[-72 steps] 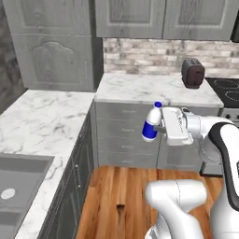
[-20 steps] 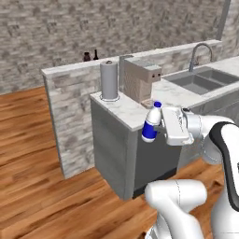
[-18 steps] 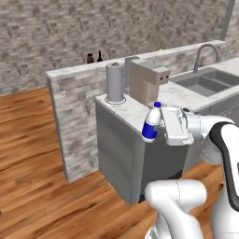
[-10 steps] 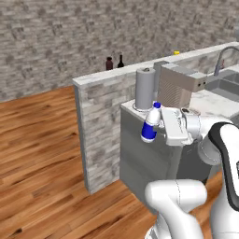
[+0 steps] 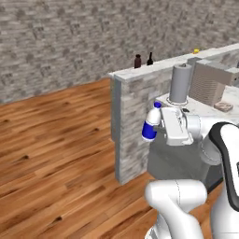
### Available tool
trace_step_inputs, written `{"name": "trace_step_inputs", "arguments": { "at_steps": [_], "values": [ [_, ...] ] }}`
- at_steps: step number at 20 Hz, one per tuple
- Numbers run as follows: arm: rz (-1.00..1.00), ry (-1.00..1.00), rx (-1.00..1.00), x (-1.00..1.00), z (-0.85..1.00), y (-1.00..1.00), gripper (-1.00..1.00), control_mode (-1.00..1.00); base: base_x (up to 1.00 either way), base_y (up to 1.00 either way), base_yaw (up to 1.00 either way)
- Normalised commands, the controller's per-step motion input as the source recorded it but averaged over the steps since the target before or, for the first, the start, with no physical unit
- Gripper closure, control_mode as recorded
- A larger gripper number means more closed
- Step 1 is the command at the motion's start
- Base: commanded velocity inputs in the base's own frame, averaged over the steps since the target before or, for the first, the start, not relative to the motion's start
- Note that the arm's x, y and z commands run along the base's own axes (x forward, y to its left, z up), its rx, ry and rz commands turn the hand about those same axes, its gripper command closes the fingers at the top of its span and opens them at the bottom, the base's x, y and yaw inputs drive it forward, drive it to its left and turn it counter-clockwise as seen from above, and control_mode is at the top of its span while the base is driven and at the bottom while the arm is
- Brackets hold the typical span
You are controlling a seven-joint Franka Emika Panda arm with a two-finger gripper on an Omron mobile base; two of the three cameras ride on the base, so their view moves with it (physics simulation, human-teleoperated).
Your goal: Place the drinks on the dining counter in a tight cluster.
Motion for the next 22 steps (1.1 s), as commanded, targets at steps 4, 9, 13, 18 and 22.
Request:
{"name": "trace_step_inputs", "arguments": {
  "at_steps": [4,9,13,18,22],
  "values": [
    [0.00,0.00,0.00,0.00,0.00,0.00,1.00,1.00,0.36,1.00,-0.15],
    [0.00,0.00,0.00,0.00,0.00,0.00,1.00,1.00,0.69,1.00,-0.28],
    [0.00,0.00,0.00,0.00,0.00,0.00,1.00,1.00,0.84,1.00,-0.41],
    [0.00,0.00,0.00,0.00,0.00,0.00,1.00,1.00,0.86,1.00,-0.44],
    [0.00,0.00,0.00,0.00,0.00,0.00,1.00,1.00,0.87,1.00,-0.42]
  ]
}}
